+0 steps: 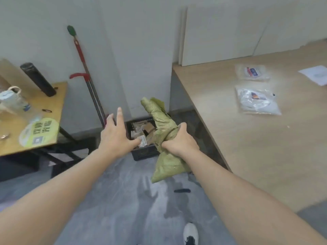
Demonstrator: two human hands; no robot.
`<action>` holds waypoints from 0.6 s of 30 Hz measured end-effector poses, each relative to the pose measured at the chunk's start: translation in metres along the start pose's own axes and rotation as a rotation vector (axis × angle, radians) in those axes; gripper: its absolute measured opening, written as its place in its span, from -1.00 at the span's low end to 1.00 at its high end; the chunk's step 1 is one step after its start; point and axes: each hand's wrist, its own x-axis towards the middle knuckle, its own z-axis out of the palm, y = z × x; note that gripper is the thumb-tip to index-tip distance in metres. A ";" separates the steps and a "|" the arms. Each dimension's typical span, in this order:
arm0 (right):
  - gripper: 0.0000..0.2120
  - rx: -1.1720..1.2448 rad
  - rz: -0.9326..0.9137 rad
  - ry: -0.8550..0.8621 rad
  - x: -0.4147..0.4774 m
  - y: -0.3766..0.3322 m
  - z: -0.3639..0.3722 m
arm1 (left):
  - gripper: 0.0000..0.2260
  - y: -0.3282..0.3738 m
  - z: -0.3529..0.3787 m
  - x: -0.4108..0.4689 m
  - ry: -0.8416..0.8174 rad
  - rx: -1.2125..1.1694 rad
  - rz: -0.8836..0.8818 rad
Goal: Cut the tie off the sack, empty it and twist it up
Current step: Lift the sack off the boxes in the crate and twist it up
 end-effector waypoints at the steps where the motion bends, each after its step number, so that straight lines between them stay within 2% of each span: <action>1: -0.29 0.022 0.018 -0.014 0.005 0.014 0.009 | 0.12 0.002 0.017 -0.003 -0.012 -0.027 -0.010; 4: -0.29 0.041 0.091 -0.041 0.025 0.056 0.034 | 0.02 0.009 0.070 -0.009 -0.051 -0.109 -0.054; 8: -0.40 0.021 0.182 -0.079 0.060 0.117 0.068 | -0.07 0.010 0.144 -0.015 -0.122 -0.188 -0.170; 18: -0.41 -0.010 0.182 -0.071 0.133 0.251 0.180 | -0.18 -0.018 0.333 -0.035 -0.229 -0.285 -0.291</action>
